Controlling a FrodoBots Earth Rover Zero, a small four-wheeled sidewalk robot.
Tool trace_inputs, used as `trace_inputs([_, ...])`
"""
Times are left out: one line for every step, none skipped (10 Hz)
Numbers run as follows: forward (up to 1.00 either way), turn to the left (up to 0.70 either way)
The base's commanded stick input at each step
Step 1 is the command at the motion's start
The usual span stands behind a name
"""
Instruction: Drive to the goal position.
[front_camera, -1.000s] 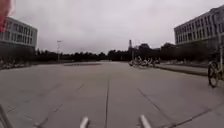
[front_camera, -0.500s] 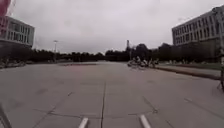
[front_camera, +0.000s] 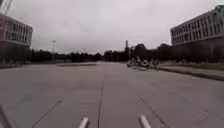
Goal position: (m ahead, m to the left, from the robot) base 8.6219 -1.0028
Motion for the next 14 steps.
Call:
trace_inputs([1.00, 0.00])
trace_inputs([1.00, 0.00])
trace_inputs([1.00, 0.00])
trace_inputs([1.00, 0.00])
trace_inputs([1.00, 0.00])
trace_inputs([1.00, 0.00])
trace_inputs([1.00, 0.00])
trace_inputs([1.00, 0.00])
trace_inputs([1.00, 0.00])
trace_inputs([1.00, 0.00])
trace_inputs([1.00, 0.00])
trace_inputs([1.00, 0.00])
trace_inputs([1.00, 0.00])
trace_inputs([1.00, 0.01])
